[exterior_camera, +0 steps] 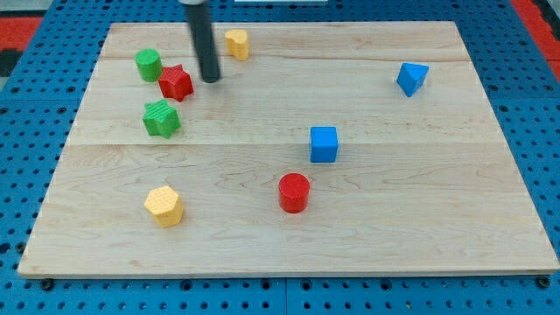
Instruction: Place the red circle at the bottom left of the green star
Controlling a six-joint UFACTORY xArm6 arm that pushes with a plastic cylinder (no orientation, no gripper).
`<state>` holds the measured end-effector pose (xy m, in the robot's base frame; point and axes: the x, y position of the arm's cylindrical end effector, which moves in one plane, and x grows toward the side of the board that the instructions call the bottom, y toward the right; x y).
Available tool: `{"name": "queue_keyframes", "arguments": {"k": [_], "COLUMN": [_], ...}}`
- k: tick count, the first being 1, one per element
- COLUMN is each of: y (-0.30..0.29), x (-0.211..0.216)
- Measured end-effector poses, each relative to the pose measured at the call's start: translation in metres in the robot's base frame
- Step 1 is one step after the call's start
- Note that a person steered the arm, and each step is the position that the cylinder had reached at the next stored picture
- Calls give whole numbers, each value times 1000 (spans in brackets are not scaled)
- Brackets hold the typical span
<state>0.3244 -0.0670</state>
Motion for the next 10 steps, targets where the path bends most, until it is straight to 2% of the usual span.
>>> {"name": "queue_keyframes", "arguments": {"k": [1,2,3,4,5,6,7,8,9,10], "y": [-24,-71,-28,-12,-12,36,110,129,178,119], "x": [6,6,26,75,87,112,112,153,199,223]}}
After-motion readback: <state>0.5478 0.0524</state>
